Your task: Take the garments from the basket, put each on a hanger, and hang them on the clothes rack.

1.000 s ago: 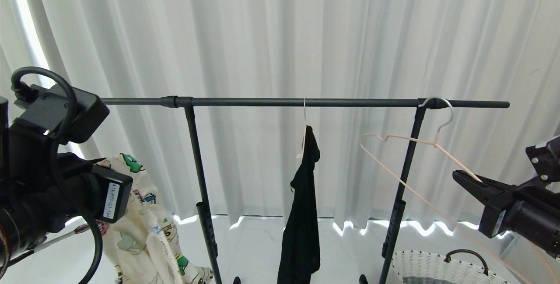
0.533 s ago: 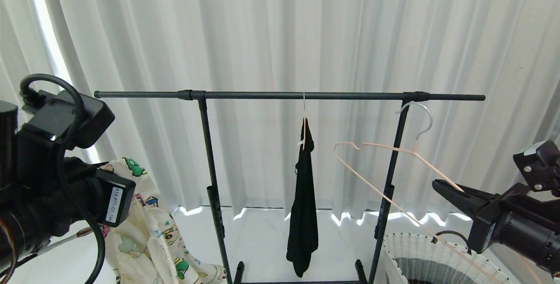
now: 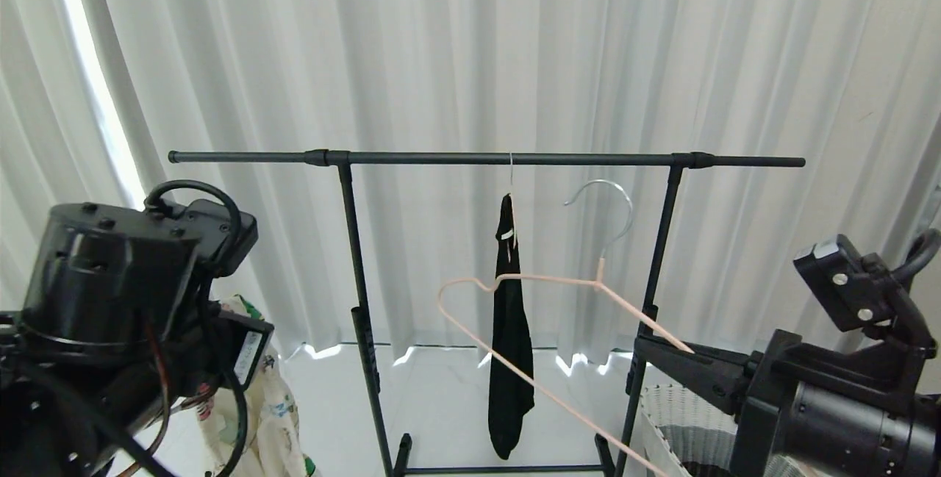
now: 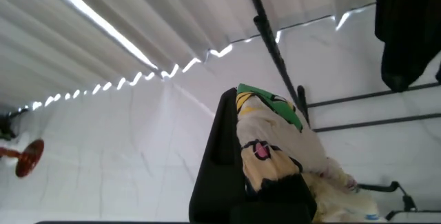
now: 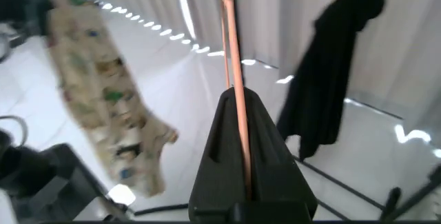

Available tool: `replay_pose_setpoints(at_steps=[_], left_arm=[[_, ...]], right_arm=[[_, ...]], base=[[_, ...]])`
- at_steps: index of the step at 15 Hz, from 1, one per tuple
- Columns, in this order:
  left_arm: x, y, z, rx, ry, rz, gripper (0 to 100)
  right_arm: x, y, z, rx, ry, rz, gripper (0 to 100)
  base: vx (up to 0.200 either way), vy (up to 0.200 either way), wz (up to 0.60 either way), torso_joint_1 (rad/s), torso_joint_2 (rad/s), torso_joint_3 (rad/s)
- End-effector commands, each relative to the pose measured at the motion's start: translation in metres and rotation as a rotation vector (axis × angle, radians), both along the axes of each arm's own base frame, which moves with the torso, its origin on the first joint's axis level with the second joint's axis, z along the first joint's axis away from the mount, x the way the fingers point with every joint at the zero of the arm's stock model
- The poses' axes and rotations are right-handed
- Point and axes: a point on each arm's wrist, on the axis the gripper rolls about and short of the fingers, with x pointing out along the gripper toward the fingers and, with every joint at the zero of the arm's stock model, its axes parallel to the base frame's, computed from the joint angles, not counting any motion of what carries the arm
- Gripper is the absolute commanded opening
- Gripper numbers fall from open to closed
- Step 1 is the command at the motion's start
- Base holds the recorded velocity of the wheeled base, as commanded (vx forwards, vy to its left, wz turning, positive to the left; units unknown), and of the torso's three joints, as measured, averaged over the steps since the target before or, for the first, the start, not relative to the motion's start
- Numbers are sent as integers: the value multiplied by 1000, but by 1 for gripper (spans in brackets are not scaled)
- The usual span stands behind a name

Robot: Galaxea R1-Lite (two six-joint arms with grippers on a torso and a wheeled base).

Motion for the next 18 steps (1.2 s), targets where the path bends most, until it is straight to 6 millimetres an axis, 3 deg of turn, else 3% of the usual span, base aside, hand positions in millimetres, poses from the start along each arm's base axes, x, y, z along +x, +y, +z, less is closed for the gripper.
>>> replay_pose_setpoints(at_steps=[1, 2, 7, 11, 15, 18], left_arm=[[36, -20, -8, -3, 12, 86, 0], [48, -23, -8, -19, 3, 124, 0], [64, -28, -11, -107, -20, 187, 0], [82, -9, -10, -129, -27, 273, 0], [86, -10, -12, -139, -19, 271, 0], [90, -13, -2, -184, -49, 258, 0]], right_arm=[[-2, 19, -9, -38, 28, 57, 0], [-2, 27, -12, -48, 35, 76, 0], [4, 51, -6, 9, 21, 104, 0], [0, 51, -2, 28, 20, 144, 0], [0, 56, 10, 77, 15, 169, 0], [-6, 59, 10, 86, 32, 204, 0]], base=[[0, 0, 0, 0, 0, 0], [0, 0, 0, 0, 0, 0], [0, 0, 0, 0, 0, 0], [0, 0, 0, 0, 0, 0], [0, 0, 0, 0, 0, 0], [0, 0, 0, 0, 0, 0]])
